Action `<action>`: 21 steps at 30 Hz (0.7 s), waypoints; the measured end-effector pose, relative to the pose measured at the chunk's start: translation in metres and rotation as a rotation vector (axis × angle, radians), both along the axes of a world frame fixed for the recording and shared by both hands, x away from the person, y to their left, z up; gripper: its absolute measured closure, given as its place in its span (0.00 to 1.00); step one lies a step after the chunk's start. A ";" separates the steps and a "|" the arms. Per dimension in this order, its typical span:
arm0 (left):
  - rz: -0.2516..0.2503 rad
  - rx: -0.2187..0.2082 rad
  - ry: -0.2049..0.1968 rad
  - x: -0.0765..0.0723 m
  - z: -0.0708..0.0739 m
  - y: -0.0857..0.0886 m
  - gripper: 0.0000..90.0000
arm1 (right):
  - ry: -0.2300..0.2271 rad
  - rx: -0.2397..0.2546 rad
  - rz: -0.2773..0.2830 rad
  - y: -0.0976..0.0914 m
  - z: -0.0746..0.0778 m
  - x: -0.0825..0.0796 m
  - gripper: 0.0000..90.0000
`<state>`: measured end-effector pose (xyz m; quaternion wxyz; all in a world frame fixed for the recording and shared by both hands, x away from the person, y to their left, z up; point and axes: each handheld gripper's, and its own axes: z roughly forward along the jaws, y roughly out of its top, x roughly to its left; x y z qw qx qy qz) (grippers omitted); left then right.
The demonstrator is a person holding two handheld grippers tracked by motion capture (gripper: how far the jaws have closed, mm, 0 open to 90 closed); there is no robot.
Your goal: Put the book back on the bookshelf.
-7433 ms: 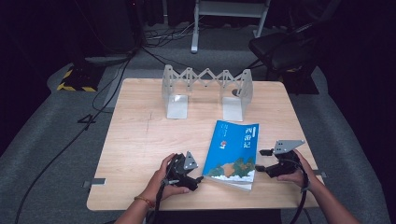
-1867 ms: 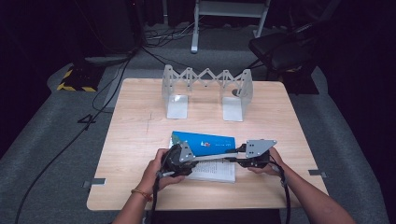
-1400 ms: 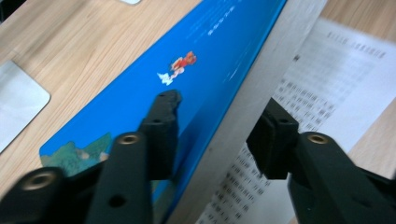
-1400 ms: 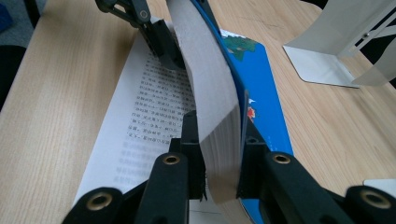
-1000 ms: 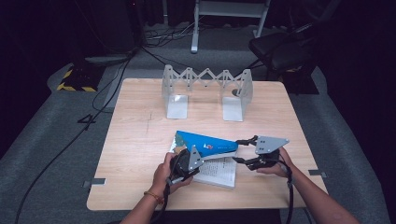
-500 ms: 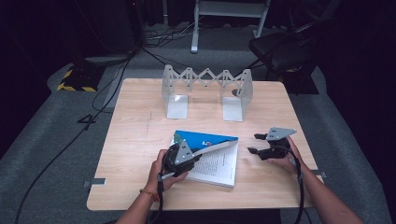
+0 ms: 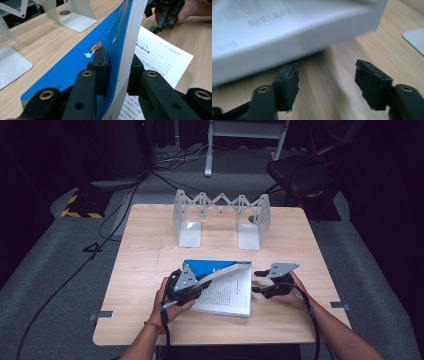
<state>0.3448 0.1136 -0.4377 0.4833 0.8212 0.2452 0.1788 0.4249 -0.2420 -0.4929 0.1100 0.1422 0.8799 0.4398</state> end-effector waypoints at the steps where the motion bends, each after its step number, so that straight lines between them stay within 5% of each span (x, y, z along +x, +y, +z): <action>1: -0.001 -0.006 0.000 0.000 0.000 0.001 0.83 | -0.006 0.002 0.000 0.002 0.002 -0.001 0.44; 3: 0.004 -0.035 0.007 0.001 0.002 0.006 0.83 | 0.010 0.059 0.000 0.001 0.006 -0.001 0.49; 8: 0.022 -0.121 0.022 0.001 0.006 0.020 0.83 | -0.034 0.152 0.000 0.009 0.033 -0.003 0.55; 12: 0.028 -0.162 0.026 -0.003 0.007 0.032 0.83 | -0.058 0.154 0.027 0.023 0.049 -0.004 0.55; 16: 0.057 -0.166 0.014 -0.005 0.008 0.037 0.83 | -0.091 0.138 0.014 0.042 0.055 -0.003 0.55; 21: 0.035 -0.156 0.022 -0.005 0.005 0.040 0.82 | -0.117 0.141 0.011 0.055 0.062 -0.004 0.55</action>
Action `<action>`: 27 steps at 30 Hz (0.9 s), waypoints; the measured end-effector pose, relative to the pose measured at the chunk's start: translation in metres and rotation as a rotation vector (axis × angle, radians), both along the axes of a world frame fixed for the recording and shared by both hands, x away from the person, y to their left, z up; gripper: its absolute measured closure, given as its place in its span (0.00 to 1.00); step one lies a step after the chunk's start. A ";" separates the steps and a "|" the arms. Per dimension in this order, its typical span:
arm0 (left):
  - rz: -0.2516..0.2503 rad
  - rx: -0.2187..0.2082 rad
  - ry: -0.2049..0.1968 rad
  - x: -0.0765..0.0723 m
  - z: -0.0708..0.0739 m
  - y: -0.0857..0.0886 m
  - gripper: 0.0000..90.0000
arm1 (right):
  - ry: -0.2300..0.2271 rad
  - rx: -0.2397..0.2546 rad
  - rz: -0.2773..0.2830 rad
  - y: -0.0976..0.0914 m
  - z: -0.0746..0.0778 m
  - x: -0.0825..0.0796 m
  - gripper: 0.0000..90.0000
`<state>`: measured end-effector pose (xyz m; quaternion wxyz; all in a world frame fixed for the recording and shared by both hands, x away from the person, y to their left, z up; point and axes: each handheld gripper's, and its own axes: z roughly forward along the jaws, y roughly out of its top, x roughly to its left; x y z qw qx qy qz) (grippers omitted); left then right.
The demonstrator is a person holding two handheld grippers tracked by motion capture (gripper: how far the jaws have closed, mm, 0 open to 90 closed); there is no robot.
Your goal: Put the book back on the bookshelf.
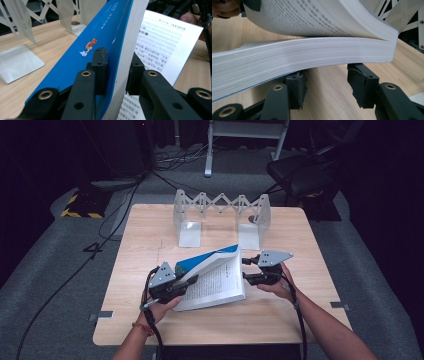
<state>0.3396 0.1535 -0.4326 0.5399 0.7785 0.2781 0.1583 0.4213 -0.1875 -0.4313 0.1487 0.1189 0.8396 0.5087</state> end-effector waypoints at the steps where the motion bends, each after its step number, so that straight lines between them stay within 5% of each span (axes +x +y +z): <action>1: -0.006 0.014 -0.005 -0.001 -0.001 -0.001 0.81 | -0.005 0.003 0.000 0.001 0.001 0.000 0.55; 11: 0.046 0.080 0.020 -0.009 -0.010 -0.015 0.67 | -0.026 0.047 0.022 0.010 0.004 -0.004 0.56; 21: 0.004 -0.039 0.062 0.004 -0.012 -0.013 0.77 | -0.014 0.101 -0.005 0.005 0.005 -0.001 0.58; 27: -0.039 -0.085 0.058 0.011 -0.008 -0.033 0.79 | -0.047 0.107 -0.048 -0.014 0.015 -0.002 0.60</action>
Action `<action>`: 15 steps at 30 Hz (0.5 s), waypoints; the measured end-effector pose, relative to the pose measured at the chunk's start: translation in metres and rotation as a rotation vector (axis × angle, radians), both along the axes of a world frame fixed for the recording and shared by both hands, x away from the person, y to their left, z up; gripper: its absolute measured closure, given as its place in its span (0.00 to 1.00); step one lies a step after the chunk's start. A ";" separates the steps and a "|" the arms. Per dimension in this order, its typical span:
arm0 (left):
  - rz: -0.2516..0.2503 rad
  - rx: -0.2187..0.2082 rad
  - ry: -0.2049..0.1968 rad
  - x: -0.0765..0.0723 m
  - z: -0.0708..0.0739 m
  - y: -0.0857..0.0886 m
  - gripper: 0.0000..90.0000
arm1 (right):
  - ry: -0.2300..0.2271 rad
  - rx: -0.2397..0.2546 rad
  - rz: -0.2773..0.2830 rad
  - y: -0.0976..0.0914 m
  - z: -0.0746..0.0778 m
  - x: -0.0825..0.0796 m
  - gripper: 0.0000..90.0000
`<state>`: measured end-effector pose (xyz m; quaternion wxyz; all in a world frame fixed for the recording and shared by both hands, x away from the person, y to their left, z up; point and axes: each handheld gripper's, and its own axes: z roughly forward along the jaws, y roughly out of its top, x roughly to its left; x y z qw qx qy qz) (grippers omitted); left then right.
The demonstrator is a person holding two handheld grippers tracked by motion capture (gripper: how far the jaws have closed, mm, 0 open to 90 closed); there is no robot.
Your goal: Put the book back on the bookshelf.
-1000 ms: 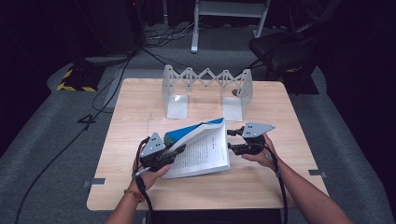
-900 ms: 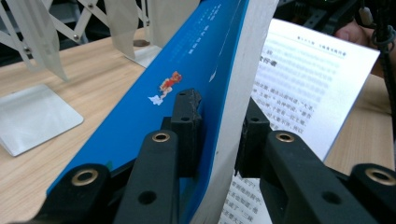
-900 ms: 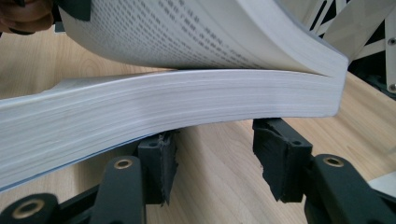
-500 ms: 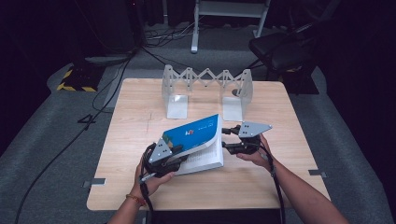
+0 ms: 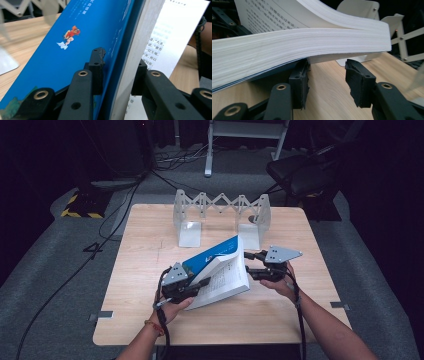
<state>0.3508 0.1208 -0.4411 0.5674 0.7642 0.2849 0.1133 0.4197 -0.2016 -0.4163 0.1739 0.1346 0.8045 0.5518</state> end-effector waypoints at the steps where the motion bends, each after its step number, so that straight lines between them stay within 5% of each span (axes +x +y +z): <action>1: -0.009 -0.006 0.003 0.001 0.001 -0.003 0.79 | 0.000 0.000 0.000 0.000 0.000 0.000 0.60; 15: -0.110 -0.070 -0.021 0.022 0.007 -0.055 0.78 | -0.067 0.011 -0.086 -0.051 0.023 -0.006 0.63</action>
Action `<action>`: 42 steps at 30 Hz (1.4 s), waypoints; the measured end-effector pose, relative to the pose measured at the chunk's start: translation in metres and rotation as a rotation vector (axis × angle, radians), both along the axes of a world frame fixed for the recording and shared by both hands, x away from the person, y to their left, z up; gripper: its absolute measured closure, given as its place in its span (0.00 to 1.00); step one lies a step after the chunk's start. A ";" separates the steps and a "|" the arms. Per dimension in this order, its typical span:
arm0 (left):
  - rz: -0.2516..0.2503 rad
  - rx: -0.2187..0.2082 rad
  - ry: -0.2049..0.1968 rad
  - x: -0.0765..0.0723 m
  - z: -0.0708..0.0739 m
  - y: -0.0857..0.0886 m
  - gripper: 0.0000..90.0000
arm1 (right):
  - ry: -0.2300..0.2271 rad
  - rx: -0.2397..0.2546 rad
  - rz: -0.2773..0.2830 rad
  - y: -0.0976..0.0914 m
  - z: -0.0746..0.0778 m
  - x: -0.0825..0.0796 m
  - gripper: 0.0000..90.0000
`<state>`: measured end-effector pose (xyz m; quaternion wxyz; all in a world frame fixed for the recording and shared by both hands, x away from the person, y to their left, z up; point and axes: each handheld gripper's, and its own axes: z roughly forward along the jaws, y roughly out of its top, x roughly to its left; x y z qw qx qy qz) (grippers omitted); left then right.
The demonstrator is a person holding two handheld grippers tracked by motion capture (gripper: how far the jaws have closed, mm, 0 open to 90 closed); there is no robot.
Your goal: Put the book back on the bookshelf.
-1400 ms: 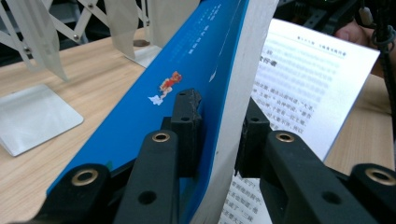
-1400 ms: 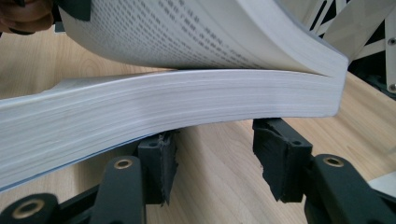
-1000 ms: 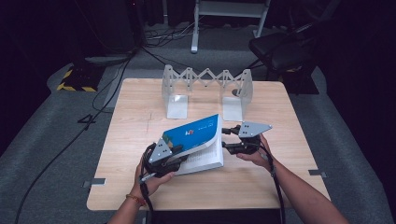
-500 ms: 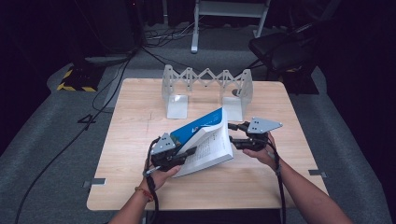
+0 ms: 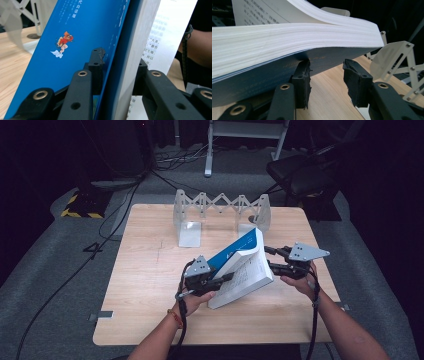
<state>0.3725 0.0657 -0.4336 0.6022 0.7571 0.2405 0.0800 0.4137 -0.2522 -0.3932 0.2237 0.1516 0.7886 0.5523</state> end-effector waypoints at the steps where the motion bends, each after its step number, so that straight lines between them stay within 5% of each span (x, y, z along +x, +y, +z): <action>1: 0.004 0.006 -0.013 0.000 0.001 0.000 0.77 | 0.000 0.003 0.001 -0.001 0.001 -0.001 0.63; 14: 0.035 0.108 -0.063 -0.017 0.010 0.026 0.73 | -0.074 0.005 0.077 0.029 0.016 -0.017 0.62; 23: 0.019 0.279 -0.084 -0.040 0.012 0.028 0.33 | -0.048 -0.016 0.140 0.056 0.007 -0.029 0.57; 26: 0.013 0.291 -0.073 -0.045 0.009 0.028 0.31 | -0.039 -0.018 0.143 0.057 0.003 -0.029 0.57; 30: -0.007 0.365 -0.093 -0.056 0.003 0.014 0.20 | -0.048 -0.022 0.160 0.060 0.006 -0.032 0.57; 33: 0.055 0.371 -0.109 -0.058 0.002 0.005 0.18 | -0.044 -0.022 0.158 0.063 0.007 -0.032 0.57; 35: 0.104 0.332 -0.098 -0.057 0.000 0.003 0.17 | -0.046 -0.017 0.158 0.067 0.008 -0.033 0.57; 42: 0.323 0.320 -0.118 -0.057 -0.009 -0.012 0.18 | -0.049 -0.017 0.164 0.082 0.009 -0.032 0.56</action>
